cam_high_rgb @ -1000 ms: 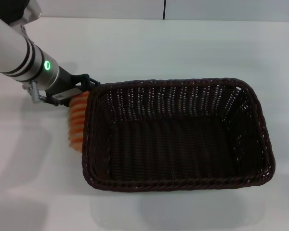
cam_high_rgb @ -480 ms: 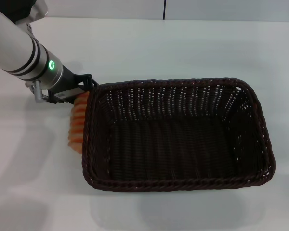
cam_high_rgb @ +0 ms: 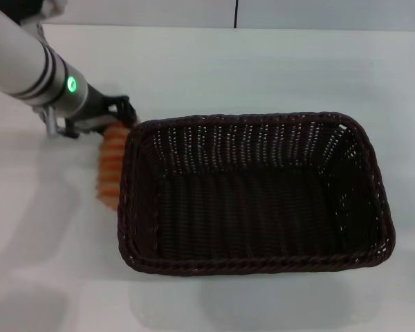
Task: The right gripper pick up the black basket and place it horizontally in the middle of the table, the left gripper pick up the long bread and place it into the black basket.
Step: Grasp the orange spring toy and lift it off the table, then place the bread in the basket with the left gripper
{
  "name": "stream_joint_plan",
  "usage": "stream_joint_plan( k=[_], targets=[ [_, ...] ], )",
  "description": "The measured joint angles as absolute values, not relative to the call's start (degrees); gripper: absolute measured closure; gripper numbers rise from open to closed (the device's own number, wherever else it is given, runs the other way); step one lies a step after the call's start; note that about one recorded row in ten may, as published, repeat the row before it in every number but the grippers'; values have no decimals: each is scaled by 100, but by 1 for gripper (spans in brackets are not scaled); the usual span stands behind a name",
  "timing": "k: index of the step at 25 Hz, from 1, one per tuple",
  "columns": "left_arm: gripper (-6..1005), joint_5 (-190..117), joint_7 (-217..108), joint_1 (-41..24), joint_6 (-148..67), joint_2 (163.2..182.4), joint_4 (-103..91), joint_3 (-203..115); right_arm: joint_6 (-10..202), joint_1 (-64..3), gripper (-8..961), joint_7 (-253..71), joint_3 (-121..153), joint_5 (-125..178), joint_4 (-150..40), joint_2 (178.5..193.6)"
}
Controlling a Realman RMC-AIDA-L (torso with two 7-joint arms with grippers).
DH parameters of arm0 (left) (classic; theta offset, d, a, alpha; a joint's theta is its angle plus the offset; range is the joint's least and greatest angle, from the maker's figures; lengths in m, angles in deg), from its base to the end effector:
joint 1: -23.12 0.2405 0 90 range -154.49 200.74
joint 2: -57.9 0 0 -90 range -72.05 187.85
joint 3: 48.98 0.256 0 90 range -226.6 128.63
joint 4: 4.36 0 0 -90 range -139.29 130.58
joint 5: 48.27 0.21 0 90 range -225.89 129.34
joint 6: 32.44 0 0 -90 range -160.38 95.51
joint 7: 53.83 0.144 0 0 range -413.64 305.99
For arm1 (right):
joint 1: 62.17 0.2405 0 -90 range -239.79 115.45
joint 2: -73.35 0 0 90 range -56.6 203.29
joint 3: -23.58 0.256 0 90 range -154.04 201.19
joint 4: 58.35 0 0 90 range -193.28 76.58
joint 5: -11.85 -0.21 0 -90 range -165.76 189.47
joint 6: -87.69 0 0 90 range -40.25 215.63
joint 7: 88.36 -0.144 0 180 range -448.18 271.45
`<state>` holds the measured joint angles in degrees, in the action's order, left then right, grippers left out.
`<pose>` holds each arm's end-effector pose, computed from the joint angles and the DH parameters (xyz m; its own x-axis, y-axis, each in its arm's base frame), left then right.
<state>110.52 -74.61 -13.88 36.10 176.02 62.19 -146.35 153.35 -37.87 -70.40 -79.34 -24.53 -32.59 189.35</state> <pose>-0.2079 0.4020 -0.0042 0.1540 0.8964 0.4156 0.8421 0.1010 -0.5297 0.2899 0.3769 0.0676 0.8571 0.3135 -0.4089 -0.4713 0.1563 -0.8680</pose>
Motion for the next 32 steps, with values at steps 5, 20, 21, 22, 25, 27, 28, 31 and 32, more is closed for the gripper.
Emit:
stream_joint_plan(
  k=[5,20,21,22,25,27,28,31,32],
  targets=[
    [516,11658,-6835,-1340,3529,17593,7298,-15011,15335,-3793,610,-7040,-7919,-2453,-3261,18935],
    [668,10887,-6171,-1982,4968,17646,9831,-14144,15255,-3622,610,-6895,-7774,-2454,-3324,18937],
    [672,10771,-6260,-2024,5033,17649,9830,-14031,15255,-3618,610,-6886,-7762,-2454,-3325,18940],
    [676,10602,-6348,-2038,5059,17652,9815,-13892,15255,-3615,610,-6880,-7753,-2454,-3324,18942],
    [687,10119,-6421,-2008,5055,17654,9793,-13657,15274,-3613,610,-6878,-7746,-2454,-3328,18954],
    [695,9838,-6375,-1986,5044,17650,9757,-13544,15294,-3618,610,-6878,-7735,-2454,-3326,18960],
    [703,9715,-6324,-1983,5045,17649,9722,-13502,15299,-3626,610,-6877,-7724,-2454,-3318,18964],
    [726,9375,-6158,-1969,5070,17648,9619,-13414,15308,-3645,610,-6877,-7693,-2453,-3286,18971],
    [733,9318,-6124,-1956,5080,17647,9597,-13401,15310,-3651,610,-6877,-7691,-2453,-3281,18972]
  ],
)
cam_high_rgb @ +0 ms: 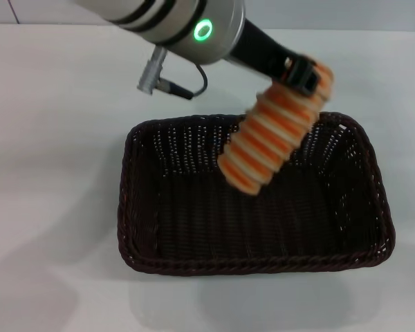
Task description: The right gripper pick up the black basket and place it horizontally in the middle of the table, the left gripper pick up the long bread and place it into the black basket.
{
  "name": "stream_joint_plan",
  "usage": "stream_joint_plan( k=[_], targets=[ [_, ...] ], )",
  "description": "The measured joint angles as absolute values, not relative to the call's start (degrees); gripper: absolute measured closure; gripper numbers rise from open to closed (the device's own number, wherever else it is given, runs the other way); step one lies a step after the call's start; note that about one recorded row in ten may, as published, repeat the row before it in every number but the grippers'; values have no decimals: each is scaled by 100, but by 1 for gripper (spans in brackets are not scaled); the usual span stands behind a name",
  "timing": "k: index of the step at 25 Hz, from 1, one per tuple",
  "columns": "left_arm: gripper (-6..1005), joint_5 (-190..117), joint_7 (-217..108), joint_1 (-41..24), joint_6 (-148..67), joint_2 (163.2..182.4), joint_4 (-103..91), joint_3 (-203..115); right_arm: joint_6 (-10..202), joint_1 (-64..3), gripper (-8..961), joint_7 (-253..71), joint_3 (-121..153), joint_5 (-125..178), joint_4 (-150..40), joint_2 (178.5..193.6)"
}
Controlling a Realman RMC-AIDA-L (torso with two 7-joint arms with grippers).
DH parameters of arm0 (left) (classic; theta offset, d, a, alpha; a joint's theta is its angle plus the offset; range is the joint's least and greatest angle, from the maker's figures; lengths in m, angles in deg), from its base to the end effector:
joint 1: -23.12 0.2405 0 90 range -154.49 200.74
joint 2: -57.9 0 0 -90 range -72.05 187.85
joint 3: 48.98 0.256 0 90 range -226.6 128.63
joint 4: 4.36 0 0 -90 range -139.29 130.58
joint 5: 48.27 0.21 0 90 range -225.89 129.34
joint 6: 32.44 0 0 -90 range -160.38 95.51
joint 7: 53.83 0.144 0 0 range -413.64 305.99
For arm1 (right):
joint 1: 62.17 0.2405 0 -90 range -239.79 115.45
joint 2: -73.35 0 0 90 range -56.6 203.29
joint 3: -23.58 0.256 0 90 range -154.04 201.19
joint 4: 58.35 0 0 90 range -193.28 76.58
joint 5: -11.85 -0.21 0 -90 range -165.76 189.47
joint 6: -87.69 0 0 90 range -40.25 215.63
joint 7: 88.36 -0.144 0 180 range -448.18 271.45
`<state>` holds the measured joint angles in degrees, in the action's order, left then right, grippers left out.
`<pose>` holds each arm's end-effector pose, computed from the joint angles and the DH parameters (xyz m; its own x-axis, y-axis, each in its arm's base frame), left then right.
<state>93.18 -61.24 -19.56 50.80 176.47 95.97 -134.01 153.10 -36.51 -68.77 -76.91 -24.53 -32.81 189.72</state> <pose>-0.0123 0.3306 -0.0116 0.7527 0.6365 0.1679 0.6474 -0.6696 -0.3639 0.2857 0.3837 0.0727 0.8625 0.3184 -0.3934 -0.4646 0.1897 -0.8650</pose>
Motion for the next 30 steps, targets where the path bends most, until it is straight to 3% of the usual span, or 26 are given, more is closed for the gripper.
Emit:
stream_joint_plan(
  k=[1,5,12,15,17,18,20,21,27,30],
  targets=[
    [741,9289,-6116,-1919,5083,17645,9586,-13397,15311,-3655,610,-6876,-7691,-2454,-3272,18972],
    [556,9261,-6122,-1738,5054,17635,9625,-13418,15320,-3666,610,-6876,-7690,-2453,-3257,18972],
    [316,9514,-6123,-1576,4927,17624,9612,-13425,15326,-3664,610,-6876,-7666,-2453,-3250,18985],
    [122,9942,-6068,-1206,4382,17623,9667,-13434,15327,-3649,610,-6876,-7619,-2453,-3250,19002],
    [123,10291,-5903,-577,3397,17611,9687,-13437,15327,-3655,610,-6876,-7537,-2453,-3196,19031],
    [123,10291,-5903,-577,3397,17611,9687,-13437,15327,-3655,610,-6876,-7537,-2453,-3196,19031],
    [124,10379,-5522,322,1498,17611,9545,-13413,15334,-3670,610,-6876,-7456,-2453,-3126,19091],
    [124,10379,-5522,322,1498,17611,9545,-13413,15334,-3670,610,-6876,-7456,-2453,-3126,19091],
    [127,10342,-4963,1703,-2651,17603,8661,-13062,15387,-3620,610,-6798,-7310,-2458,-3117,19228],
    [128,10347,-4993,1919,-3982,17591,8094,-12987,15387,-3615,610,-6861,-7310,-2489,-3106,19253]
  ],
)
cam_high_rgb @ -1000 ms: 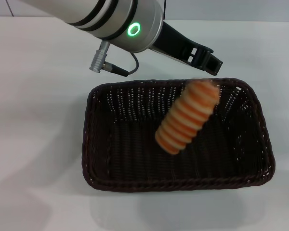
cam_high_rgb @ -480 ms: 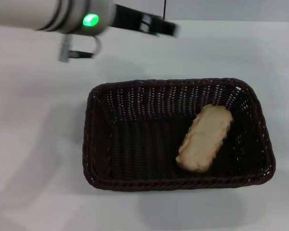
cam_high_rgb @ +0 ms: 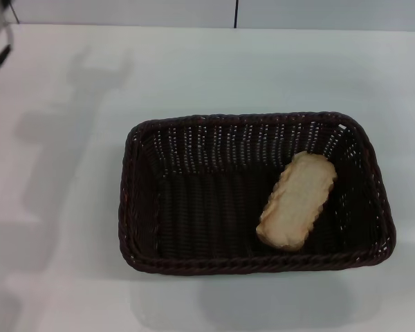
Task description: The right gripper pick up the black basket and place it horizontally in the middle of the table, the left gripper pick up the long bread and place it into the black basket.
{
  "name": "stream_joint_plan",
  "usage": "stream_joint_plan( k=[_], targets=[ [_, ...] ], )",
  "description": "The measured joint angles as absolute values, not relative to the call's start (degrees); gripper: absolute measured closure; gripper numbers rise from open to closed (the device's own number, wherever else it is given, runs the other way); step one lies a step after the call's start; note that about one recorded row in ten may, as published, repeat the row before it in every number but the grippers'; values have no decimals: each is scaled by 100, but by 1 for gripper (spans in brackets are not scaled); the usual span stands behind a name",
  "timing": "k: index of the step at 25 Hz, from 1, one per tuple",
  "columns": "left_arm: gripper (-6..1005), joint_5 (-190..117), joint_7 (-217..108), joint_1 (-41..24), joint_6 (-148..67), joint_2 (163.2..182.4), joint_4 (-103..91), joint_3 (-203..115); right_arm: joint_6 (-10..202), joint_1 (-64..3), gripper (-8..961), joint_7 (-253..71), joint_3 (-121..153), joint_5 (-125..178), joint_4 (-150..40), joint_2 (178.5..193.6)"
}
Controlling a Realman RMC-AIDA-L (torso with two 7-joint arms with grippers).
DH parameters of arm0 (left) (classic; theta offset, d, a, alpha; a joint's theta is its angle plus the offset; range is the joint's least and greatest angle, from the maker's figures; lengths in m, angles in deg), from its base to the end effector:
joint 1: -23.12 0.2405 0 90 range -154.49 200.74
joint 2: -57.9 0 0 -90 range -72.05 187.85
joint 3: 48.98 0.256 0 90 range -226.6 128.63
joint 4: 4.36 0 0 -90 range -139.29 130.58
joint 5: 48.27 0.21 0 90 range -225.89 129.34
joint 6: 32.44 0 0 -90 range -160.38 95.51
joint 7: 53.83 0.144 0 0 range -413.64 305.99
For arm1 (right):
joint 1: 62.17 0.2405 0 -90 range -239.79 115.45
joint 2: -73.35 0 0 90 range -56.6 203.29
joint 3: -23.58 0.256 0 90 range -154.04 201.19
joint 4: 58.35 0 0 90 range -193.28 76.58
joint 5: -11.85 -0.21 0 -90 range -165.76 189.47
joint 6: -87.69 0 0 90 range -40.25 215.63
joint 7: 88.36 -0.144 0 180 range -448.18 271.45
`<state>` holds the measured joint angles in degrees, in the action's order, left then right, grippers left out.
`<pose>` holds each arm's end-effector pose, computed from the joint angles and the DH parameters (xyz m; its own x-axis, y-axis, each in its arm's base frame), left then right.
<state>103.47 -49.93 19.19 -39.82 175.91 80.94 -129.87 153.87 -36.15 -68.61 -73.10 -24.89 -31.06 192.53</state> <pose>-0.1905 0.3638 0.0726 0.6104 -0.0302 0.7916 0.7793 -0.1560 -0.6069 0.2746 0.3838 0.0694 0.8264 0.3476 -0.4430 -0.5339 0.2334 -0.8127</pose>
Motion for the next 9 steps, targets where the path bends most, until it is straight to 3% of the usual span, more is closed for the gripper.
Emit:
stream_joint_plan(
  k=[4,6,9],
  targets=[
    [129,10384,-5054,2003,-4815,17584,7688,-12913,15359,-3628,610,-7151,-7332,-2523,-3122,19280],
    [129,11062,-5834,1940,-7606,17560,5812,-12804,15342,-3655,610,-7317,-7350,-2525,-3142,19284],
    [129,11450,-6656,1649,-8775,17558,4394,-13096,15319,-3707,610,-7445,-7367,-2526,-3174,19286]
  ],
)
